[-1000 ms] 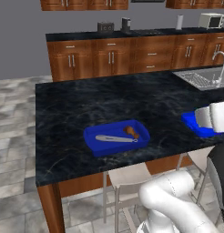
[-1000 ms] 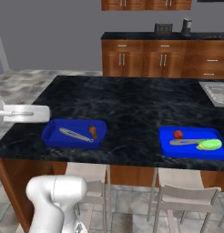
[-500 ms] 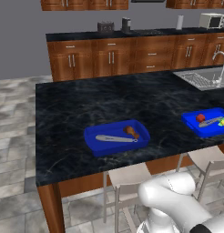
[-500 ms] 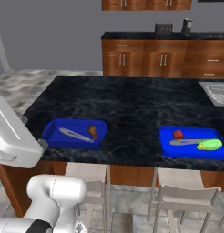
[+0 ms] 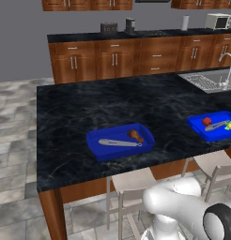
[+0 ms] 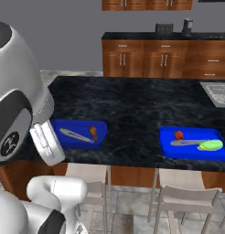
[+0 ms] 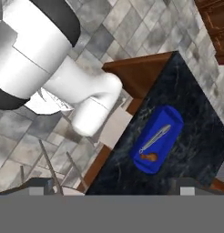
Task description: Gather the bell pepper and corn from the fridge and place them on a tray on the dining counter. Then gather the chicken drumsticks from the fridge and place them on the other tray.
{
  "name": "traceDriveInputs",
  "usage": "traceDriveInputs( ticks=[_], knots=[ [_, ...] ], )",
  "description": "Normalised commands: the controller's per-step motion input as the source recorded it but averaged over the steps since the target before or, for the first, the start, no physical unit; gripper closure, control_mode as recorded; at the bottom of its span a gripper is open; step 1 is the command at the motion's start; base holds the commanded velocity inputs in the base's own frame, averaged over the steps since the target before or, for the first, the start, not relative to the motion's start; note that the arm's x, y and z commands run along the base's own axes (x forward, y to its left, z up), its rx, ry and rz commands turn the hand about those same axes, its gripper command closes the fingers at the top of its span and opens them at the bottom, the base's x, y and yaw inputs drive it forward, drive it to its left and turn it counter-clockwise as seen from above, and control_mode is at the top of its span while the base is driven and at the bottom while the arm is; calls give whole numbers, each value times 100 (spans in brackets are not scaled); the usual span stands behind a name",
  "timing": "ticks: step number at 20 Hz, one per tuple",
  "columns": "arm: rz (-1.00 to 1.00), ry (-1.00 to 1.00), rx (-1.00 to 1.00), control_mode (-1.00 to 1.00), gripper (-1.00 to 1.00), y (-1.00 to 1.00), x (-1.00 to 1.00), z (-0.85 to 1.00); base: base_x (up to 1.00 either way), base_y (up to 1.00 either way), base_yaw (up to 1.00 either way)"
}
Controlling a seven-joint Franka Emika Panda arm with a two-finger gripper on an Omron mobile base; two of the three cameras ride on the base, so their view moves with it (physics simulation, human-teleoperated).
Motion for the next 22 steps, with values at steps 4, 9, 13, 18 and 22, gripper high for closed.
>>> traceDriveInputs(
  ticks=[4, 9, 13, 18, 22],
  knots=[
    [25, -12, 15, -100, -100, 6, 100, -99, 0, 0, 0],
    [17, -35, -4, -100, -100, 41, 75, -100, 0, 0, 0],
    [6, -48, -13, -100, -100, 42, 17, -90, 0, 0, 0],
    [0, -51, -11, -100, -100, 8, -25, -22, 0, 0, 0],
    [0, 0, 0, 100, -100, 0, 0, 0, -59, 33, 0]
  ],
)
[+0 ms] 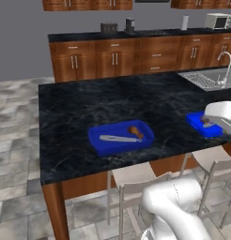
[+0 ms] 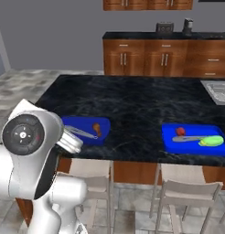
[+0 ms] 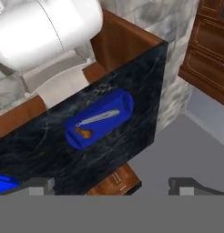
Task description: Gather the bell pepper and corn from the fridge and place them on a tray on the dining counter. Then gather the chicken drumsticks from the fridge and place them on the other tray.
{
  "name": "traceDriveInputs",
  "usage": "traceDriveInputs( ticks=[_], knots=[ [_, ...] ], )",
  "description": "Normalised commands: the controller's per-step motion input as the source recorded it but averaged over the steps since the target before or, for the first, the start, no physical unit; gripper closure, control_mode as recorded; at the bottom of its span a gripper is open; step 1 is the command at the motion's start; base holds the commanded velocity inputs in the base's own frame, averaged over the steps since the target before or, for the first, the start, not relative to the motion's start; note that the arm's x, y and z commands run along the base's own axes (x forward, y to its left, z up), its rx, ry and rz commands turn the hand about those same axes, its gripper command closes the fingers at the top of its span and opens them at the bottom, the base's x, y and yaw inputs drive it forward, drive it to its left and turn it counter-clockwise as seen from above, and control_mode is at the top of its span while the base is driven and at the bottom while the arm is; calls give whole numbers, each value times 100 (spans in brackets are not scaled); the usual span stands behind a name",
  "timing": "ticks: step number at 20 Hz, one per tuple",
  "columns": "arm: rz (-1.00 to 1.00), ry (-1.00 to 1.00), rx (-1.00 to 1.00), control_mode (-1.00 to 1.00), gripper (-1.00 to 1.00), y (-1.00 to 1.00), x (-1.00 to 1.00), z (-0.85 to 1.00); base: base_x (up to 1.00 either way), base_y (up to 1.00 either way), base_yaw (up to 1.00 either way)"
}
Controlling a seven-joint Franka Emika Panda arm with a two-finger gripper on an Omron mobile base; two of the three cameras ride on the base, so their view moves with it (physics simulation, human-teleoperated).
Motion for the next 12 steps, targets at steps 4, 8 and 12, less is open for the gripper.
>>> traceDriveInputs(
  ticks=[4, 8, 12],
  knots=[
    [0, 0, 0, 100, -100, 0, 0, 0, -54, 77, 0],
    [0, 0, 0, 100, -100, 0, 0, 0, -14, 100, 21],
    [0, 0, 0, 100, -100, 0, 0, 0, -6, 71, 83]
  ],
)
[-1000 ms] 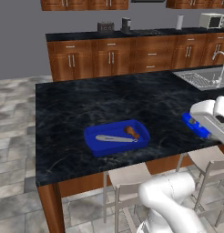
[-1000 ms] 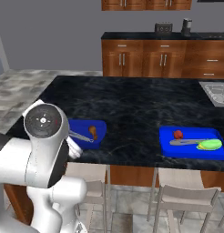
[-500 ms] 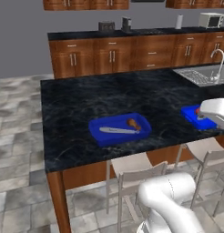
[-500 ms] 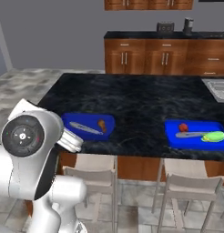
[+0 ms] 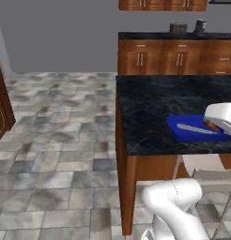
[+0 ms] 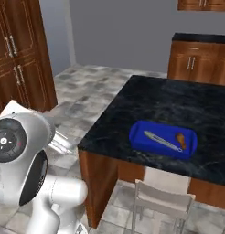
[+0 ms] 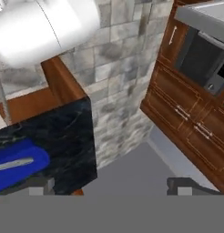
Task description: Gather the bell pepper and corn from the fridge and place them on a tray on the dining counter. Then gather the chicken drumsticks from the fridge and place them on the other tray.
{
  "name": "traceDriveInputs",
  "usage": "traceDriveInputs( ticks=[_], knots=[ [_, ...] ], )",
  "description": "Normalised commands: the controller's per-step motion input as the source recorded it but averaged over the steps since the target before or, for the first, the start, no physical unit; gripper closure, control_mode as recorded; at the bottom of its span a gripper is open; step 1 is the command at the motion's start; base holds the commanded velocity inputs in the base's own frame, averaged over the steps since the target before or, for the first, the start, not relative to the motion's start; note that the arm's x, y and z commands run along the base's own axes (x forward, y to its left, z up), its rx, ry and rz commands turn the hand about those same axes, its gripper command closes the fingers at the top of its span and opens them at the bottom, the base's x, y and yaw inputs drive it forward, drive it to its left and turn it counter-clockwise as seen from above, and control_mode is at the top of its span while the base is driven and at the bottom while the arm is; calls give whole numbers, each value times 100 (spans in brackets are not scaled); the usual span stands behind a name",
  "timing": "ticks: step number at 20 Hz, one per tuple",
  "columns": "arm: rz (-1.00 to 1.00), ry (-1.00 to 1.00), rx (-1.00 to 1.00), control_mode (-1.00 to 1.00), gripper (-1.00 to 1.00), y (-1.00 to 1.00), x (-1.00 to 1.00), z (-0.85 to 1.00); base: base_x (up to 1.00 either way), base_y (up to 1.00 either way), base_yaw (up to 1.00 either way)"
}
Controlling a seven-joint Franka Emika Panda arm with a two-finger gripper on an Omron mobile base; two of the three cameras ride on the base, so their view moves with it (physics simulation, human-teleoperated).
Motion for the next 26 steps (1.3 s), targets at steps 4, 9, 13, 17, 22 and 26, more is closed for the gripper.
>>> traceDriveInputs(
  ticks=[4, 9, 13, 17, 22, 26],
  knots=[
    [0, 0, 0, 100, -100, 0, 0, 0, 0, 11, 100],
    [0, 0, 0, 100, -100, 0, 0, 0, 0, 3, 100],
    [0, 0, 0, 100, -100, 0, 0, 0, 1, 17, 94],
    [0, 0, 0, 100, -100, 0, 0, 0, 21, 29, 82],
    [0, 0, 0, 100, -100, 0, 0, 0, 60, 47, 64],
    [0, 0, 0, 100, -100, 0, 0, 0, 96, 56, 48]
  ],
)
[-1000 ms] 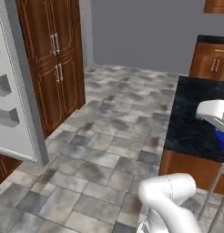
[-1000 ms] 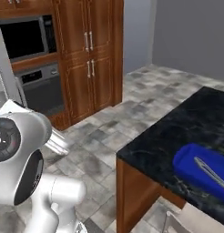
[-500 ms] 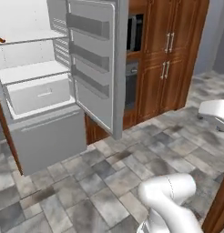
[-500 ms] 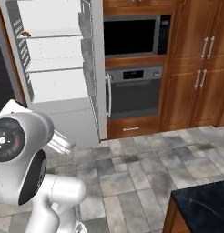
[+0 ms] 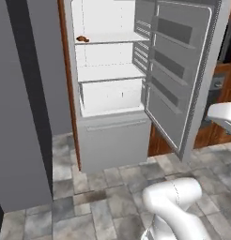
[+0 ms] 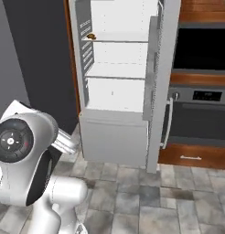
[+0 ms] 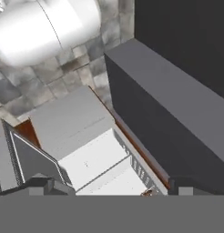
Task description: Gather the bell pepper and corn from the fridge and place them on a tray on the dining counter. Then gather the chicken drumsticks from the fridge and place them on the other tray.
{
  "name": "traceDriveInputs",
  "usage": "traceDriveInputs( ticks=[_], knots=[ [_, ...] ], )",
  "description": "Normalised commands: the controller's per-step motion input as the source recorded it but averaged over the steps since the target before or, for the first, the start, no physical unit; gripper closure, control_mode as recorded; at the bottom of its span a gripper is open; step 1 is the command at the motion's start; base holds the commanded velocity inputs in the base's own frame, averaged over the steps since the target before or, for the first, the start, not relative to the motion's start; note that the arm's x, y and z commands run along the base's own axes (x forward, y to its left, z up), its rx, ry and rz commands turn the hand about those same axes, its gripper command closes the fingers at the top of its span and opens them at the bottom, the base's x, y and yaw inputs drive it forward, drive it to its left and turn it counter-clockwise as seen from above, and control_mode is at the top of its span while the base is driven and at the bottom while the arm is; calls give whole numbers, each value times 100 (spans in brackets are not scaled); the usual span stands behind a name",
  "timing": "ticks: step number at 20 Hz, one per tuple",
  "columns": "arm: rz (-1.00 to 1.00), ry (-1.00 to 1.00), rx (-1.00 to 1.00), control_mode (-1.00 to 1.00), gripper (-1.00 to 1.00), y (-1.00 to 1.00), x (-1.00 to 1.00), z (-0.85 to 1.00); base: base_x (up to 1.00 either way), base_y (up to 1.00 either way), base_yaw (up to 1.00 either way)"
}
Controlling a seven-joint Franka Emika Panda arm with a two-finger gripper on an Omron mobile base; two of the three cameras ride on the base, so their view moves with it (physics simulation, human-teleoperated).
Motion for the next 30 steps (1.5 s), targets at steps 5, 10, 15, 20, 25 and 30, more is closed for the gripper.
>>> traceDriveInputs(
  ticks=[5, 10, 15, 20, 25, 30],
  knots=[
    [0, 0, 0, 100, -100, 0, 0, 0, 100, 66, 34],
    [0, 0, 0, 100, -100, 0, 0, 0, 71, 8, 3],
    [0, 0, 0, 100, -100, 0, 0, 0, 60, -6, 0],
    [0, 0, 0, 100, -100, 0, 0, 0, 100, 0, 0],
    [0, 0, 0, 100, -100, 0, 0, 0, 97, 0, 0],
    [0, 0, 0, 100, -100, 0, 0, 0, 86, 0, 0]
  ],
)
